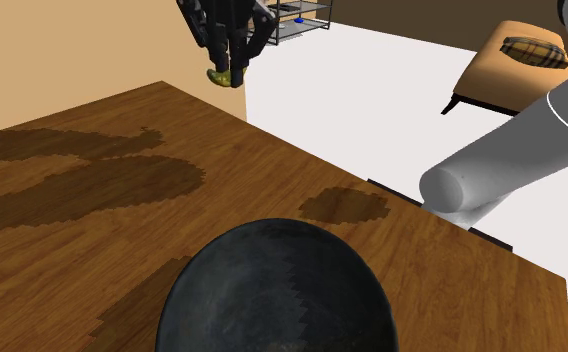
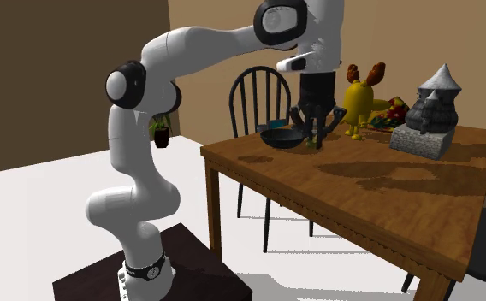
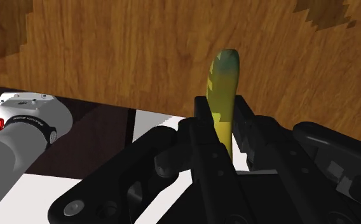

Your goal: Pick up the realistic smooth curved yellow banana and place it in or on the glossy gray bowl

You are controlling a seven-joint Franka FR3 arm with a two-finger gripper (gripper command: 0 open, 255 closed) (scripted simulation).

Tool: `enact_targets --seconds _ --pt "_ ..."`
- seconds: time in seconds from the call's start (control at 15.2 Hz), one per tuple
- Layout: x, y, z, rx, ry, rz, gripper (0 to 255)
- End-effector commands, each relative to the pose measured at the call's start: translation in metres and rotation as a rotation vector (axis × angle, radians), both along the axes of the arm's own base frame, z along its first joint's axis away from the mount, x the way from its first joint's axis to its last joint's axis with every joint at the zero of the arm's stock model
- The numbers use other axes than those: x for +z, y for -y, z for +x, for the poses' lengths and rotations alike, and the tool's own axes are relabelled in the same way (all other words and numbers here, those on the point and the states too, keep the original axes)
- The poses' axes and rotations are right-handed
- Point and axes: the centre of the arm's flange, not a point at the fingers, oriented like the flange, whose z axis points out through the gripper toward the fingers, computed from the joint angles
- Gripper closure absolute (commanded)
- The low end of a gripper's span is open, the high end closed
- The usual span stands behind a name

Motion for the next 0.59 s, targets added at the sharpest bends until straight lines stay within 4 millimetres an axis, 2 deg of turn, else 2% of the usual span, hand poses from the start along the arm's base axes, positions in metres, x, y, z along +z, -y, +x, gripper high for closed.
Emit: enact_targets --seconds 0.0,0.2,0.53 --pt "0.012 0.0 0.0 -0.001 0.0 0.0 255" --pt "0.026 0.0 0.0 -0.001 0.0 0.0 255" --pt "0.025 -0.04 -0.052 -0.001 0.0 0.0 255"
